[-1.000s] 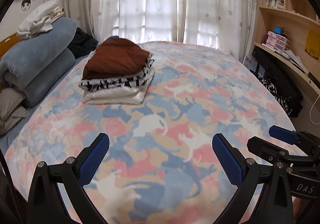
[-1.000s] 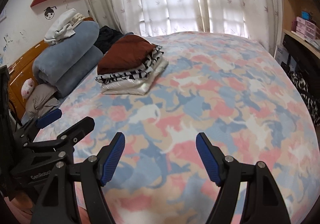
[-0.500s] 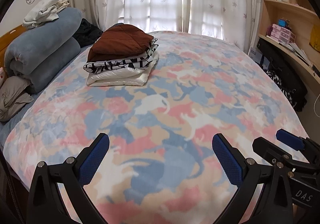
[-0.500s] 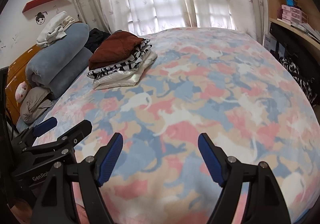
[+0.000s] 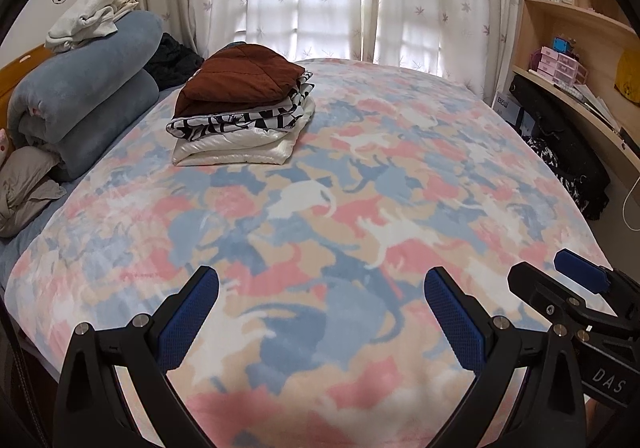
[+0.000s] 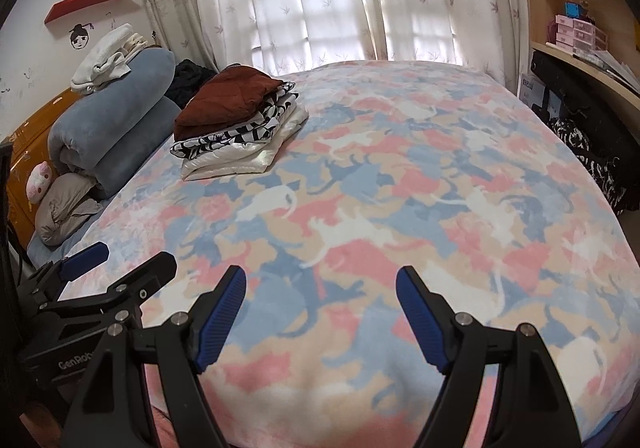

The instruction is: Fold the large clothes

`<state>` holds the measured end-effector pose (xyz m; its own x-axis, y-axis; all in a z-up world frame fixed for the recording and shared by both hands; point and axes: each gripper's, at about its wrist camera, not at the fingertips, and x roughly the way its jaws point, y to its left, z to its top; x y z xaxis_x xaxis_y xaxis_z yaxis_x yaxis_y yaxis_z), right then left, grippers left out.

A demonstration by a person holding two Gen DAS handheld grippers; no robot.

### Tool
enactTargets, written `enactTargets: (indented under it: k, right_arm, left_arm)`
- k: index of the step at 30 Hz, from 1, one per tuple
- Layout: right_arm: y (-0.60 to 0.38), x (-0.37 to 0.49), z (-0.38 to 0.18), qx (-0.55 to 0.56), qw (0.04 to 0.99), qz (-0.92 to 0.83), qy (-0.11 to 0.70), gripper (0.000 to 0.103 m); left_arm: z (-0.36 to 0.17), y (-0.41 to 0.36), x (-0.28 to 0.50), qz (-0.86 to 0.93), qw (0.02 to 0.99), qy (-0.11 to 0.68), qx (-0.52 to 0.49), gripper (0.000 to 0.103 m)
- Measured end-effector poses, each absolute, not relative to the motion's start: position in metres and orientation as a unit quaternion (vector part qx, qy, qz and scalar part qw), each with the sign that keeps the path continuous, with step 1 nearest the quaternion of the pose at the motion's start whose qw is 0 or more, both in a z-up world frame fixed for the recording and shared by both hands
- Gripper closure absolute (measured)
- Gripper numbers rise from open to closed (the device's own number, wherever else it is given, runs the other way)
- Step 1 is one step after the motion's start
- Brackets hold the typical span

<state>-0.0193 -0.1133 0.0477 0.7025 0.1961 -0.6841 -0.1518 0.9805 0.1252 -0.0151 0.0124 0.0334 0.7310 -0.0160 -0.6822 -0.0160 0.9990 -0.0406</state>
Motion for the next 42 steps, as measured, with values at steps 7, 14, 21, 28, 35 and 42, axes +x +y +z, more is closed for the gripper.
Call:
enactTargets:
  k: [7, 14, 21, 28, 35, 42]
  right_arm:
    - [-0.1108, -0.0225, 0.049, 0.032, 0.922, 0.094, 0.374, 0.025]
    - [-0.1119, -0.0215, 0.0489, 0.033, 0.922, 0.095, 0.374, 0.025]
    - [-0.114, -0.0205, 0.0481, 0.033, 0.922, 0.096, 0.374, 0.025]
    - [-0.1139, -0.0224, 0.0479, 0.034, 0.922, 0.096, 0.375, 0.025]
    - [-0.1145, -0.0223, 0.0475, 0.034, 0.921, 0.097, 0.375, 0.025]
    - [-0.1149, -0.022, 0.0471, 0.034, 0.921, 0.097, 0.376, 0.025]
  left_arm:
    - [0.0345, 0.0132, -0.0161, 0.001, 0.93, 0.366, -0.023, 0.001]
    - [0.0362, 0.0136, -0.0171, 0.002, 0.929, 0.37, -0.025, 0.001]
    - [0.0356, 0.0147, -0.0161, 0.003, 0.928, 0.371, -0.023, 0.001]
    - [0.0334, 0.0141, -0.0149, 0.003, 0.928, 0.372, -0.023, 0.001]
    - [0.0319, 0.0151, -0.015, 0.003, 0.927, 0.374, -0.023, 0.001]
    - [0.0274, 0.0169, -0.0164, 0.004, 0.926, 0.377, -0.024, 0.001]
